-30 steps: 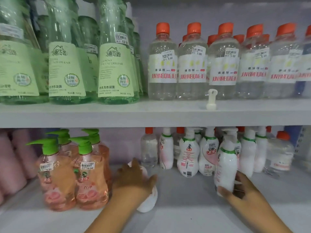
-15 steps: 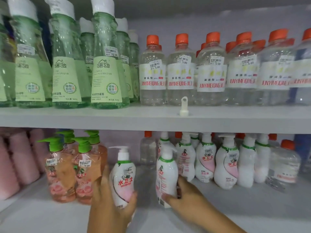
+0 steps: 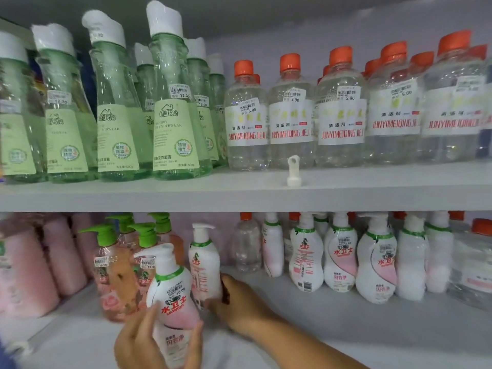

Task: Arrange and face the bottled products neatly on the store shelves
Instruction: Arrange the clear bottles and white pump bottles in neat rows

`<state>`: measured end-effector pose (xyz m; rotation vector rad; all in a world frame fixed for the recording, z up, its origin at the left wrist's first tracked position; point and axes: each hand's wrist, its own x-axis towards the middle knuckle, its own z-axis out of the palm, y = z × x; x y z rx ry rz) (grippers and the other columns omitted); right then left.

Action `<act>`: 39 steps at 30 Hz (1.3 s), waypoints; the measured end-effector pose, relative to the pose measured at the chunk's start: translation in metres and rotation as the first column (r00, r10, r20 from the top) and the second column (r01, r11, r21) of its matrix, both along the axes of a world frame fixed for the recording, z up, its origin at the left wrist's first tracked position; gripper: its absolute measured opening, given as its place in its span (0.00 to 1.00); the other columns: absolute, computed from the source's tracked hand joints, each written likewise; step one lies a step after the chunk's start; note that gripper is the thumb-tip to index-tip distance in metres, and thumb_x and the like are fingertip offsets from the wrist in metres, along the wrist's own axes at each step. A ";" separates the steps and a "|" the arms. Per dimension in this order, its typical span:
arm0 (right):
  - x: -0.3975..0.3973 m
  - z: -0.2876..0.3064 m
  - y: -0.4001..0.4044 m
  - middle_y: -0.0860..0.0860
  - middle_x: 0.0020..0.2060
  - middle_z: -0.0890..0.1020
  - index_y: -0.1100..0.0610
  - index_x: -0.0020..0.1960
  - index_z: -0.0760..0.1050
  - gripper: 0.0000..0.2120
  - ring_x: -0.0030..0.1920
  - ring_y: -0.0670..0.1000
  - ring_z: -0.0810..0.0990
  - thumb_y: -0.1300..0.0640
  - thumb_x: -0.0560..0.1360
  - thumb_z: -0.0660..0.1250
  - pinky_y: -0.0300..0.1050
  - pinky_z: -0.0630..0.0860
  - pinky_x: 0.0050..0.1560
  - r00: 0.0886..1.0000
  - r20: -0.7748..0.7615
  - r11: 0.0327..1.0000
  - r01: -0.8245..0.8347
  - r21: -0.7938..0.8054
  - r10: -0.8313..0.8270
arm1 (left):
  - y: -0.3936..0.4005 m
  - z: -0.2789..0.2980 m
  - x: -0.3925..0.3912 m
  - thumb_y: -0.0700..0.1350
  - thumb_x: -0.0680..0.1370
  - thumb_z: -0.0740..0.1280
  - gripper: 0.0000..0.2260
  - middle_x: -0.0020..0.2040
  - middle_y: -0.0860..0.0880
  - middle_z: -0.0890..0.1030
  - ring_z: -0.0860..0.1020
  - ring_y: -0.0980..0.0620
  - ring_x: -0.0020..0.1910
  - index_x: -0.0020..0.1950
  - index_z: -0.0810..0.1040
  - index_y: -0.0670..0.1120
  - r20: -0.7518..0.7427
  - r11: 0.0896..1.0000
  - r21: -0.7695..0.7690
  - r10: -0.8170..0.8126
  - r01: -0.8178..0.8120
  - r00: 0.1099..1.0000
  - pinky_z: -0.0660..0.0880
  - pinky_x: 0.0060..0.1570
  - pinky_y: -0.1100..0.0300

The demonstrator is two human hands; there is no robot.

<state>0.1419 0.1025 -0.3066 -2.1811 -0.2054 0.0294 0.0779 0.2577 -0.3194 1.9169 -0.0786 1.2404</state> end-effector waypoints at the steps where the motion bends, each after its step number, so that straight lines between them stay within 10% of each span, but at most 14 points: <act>1: -0.001 -0.001 -0.003 0.39 0.58 0.83 0.36 0.58 0.75 0.20 0.57 0.39 0.82 0.40 0.67 0.70 0.45 0.78 0.63 1.000 0.014 1.000 -0.014 0.004 0.014 | -0.014 0.004 -0.011 0.54 0.68 0.73 0.19 0.48 0.41 0.81 0.77 0.43 0.48 0.57 0.81 0.49 0.143 0.997 0.053 -0.061 0.054 0.988 0.67 0.63 0.68; 4: -0.008 0.002 -0.025 0.43 0.45 0.83 0.52 0.58 0.78 0.14 0.43 0.33 0.82 0.50 0.73 0.67 0.29 0.77 0.50 0.991 0.134 1.000 0.007 0.000 -0.007 | -0.060 0.018 -0.023 0.49 0.75 0.65 0.08 0.51 0.52 0.81 0.79 0.55 0.53 0.52 0.80 0.52 0.138 0.898 0.129 -0.437 0.421 0.889 0.72 0.59 0.64; 6: -0.018 0.011 -0.042 0.52 0.39 0.82 0.64 0.52 0.78 0.09 0.38 0.43 0.83 0.63 0.80 0.59 0.31 0.77 0.40 0.981 0.184 0.998 0.054 0.026 -0.058 | -0.085 0.029 0.002 0.47 0.75 0.66 0.09 0.52 0.54 0.82 0.82 0.54 0.54 0.53 0.80 0.56 -0.011 0.816 -0.091 -0.574 0.571 0.819 0.77 0.56 0.57; 11: -0.017 -0.001 -0.086 0.47 0.41 0.84 0.40 0.49 0.77 0.11 0.44 0.51 0.84 0.55 0.75 0.63 0.45 0.79 0.47 0.879 0.212 0.904 0.410 0.120 -0.427 | -0.145 0.055 0.095 0.47 0.74 0.66 0.09 0.53 0.51 0.80 0.80 0.45 0.56 0.53 0.72 0.55 -0.181 0.718 -0.584 -0.569 0.378 0.802 0.77 0.59 0.47; 15: -0.022 -0.008 -0.104 0.47 0.38 0.82 0.44 0.53 0.76 0.08 0.38 0.45 0.80 0.55 0.78 0.64 0.43 0.78 0.43 0.851 0.239 0.882 0.429 0.195 -0.467 | -0.164 0.066 0.137 0.46 0.78 0.70 0.13 0.53 0.41 0.81 0.81 0.39 0.56 0.59 0.75 0.43 -0.370 0.852 -0.496 -0.384 0.170 0.846 0.76 0.54 0.51; 20: -0.016 -0.016 -0.104 0.54 0.37 0.81 0.45 0.53 0.76 0.08 0.35 0.47 0.79 0.57 0.79 0.64 0.43 0.79 0.42 0.873 0.241 0.904 0.389 0.178 -0.423 | -0.159 0.049 0.161 0.50 0.80 0.68 0.10 0.44 0.48 0.80 0.82 0.41 0.51 0.42 0.71 0.50 -0.451 0.926 -0.286 -0.356 0.245 0.818 0.78 0.51 0.51; 25: -0.006 -0.004 -0.109 0.44 0.38 0.82 0.49 0.52 0.78 0.09 0.41 0.40 0.80 0.62 0.78 0.65 0.33 0.72 0.42 0.810 0.350 0.881 0.412 0.231 -0.471 | -0.158 0.031 0.156 0.58 0.76 0.70 0.23 0.55 0.40 0.80 0.80 0.37 0.55 0.62 0.72 0.44 -0.488 0.948 -0.270 -0.285 0.168 0.825 0.78 0.52 0.48; 32: -0.017 0.026 -0.107 0.47 0.41 0.83 0.48 0.48 0.78 0.09 0.43 0.50 0.83 0.61 0.76 0.64 0.50 0.80 0.47 0.719 0.452 0.842 0.377 0.385 -0.528 | -0.138 0.014 0.081 0.57 0.76 0.69 0.29 0.63 0.43 0.77 0.77 0.43 0.62 0.71 0.67 0.44 -0.394 0.888 -0.290 -0.451 0.357 0.801 0.75 0.62 0.46; 39: 0.007 0.118 -0.100 0.52 0.47 0.79 0.55 0.51 0.75 0.11 0.50 0.54 0.81 0.47 0.78 0.67 0.41 0.69 0.46 0.807 0.457 0.874 0.471 -0.118 -0.373 | -0.082 0.019 0.007 0.50 0.77 0.72 0.21 0.58 0.64 0.81 0.79 0.66 0.58 0.68 0.72 0.62 -0.311 0.734 -0.344 -0.678 0.585 0.667 0.74 0.56 0.66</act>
